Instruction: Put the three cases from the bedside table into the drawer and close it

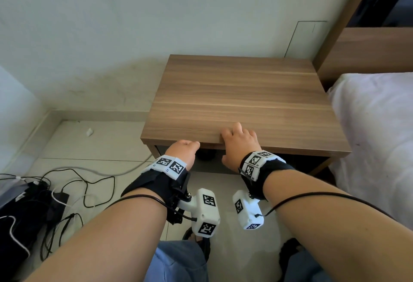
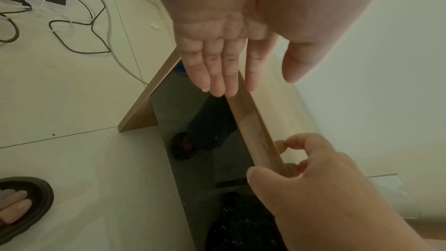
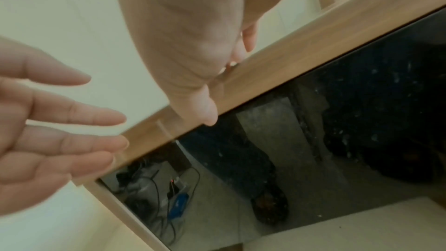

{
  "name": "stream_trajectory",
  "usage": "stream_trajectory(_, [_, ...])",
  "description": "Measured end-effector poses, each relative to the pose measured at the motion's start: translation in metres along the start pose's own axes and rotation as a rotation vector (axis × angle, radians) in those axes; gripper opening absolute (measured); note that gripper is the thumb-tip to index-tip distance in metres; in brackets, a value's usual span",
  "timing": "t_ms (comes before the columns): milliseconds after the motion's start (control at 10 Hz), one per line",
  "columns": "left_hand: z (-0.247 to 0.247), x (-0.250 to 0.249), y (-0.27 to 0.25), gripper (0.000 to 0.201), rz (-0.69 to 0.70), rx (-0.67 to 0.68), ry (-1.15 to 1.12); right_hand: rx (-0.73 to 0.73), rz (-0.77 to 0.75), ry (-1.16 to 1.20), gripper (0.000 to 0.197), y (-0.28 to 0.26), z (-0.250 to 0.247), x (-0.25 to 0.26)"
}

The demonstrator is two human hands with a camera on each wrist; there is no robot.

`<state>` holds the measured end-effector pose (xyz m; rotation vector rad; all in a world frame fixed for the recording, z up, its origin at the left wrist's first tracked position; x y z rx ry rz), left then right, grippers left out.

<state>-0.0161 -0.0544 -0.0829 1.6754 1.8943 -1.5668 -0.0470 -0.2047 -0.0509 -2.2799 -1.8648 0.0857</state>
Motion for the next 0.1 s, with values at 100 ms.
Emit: stream_trajectory(100, [-0.0113, -0.0091, -0.0061, 0.045, 0.041, -0.067, -0.014, 0.074, 0.07, 0.158, 0.051, -0.0063, -0.0056, -0.0097])
Point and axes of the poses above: each hand's wrist, its own y-axis towards the middle knuckle, its own z-axis out of the palm, x = y × z, the point moved 10 cm from there along y, towards the middle knuckle, and after that the axes turned 1 degree about x, right-handed, at the moved point
